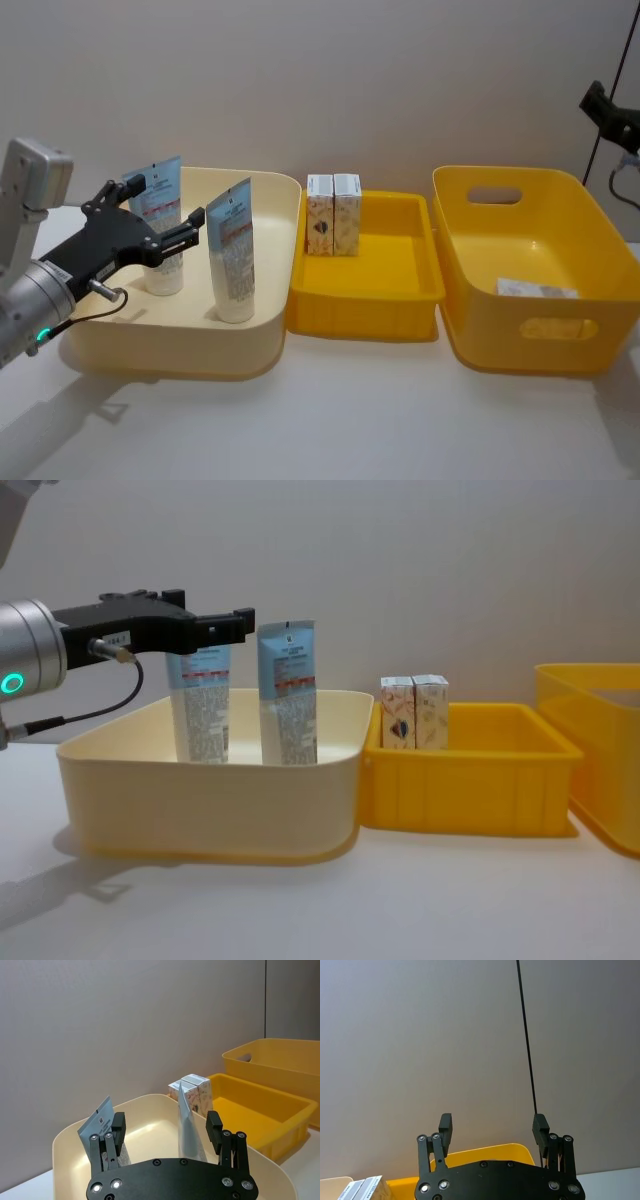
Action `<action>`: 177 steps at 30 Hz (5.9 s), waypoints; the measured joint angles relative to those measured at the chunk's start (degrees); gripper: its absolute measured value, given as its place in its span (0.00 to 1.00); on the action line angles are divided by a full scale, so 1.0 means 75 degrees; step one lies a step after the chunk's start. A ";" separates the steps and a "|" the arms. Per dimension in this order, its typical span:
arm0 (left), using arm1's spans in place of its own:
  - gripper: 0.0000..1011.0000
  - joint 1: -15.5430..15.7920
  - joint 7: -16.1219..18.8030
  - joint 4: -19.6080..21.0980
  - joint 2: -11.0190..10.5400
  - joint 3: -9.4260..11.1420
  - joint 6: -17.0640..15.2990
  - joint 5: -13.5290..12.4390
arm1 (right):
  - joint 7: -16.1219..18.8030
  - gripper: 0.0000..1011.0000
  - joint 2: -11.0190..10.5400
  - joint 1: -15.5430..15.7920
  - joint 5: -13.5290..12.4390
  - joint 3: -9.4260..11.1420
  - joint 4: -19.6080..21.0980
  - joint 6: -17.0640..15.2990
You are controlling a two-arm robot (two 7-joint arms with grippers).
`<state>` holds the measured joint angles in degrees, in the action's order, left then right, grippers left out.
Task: Bimanual collaborative sorting of washing and personal care products
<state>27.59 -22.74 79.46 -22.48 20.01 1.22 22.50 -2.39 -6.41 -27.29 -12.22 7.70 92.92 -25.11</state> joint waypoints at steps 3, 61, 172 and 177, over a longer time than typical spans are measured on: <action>0.99 0.0112 -0.0250 -0.0189 0.0006 0.0011 0.0063 0.0080 | 0.0000 0.99 0.0000 0.0000 0.0000 0.0000 0.0000 0.0000; 0.99 0.2287 -0.2716 -0.4397 0.1035 0.0643 0.1361 0.0493 | -0.0001 0.99 0.0001 0.0000 0.0001 0.0000 0.0000 0.0001; 0.09 0.3081 -0.3260 -0.4334 0.1210 0.0560 0.1850 0.0305 | 0.0000 0.99 0.0001 -0.0007 0.0001 -0.0001 -0.0009 0.0004; 0.09 0.3224 -0.3297 -0.4081 0.1182 0.0514 0.1842 0.0399 | 0.0097 0.99 -0.0023 -0.0068 0.0023 -0.0063 -0.0101 0.0075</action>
<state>51.78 -47.46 48.85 -13.62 23.86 15.03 25.49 -1.66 -6.58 -27.80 -12.05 7.22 92.17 -24.55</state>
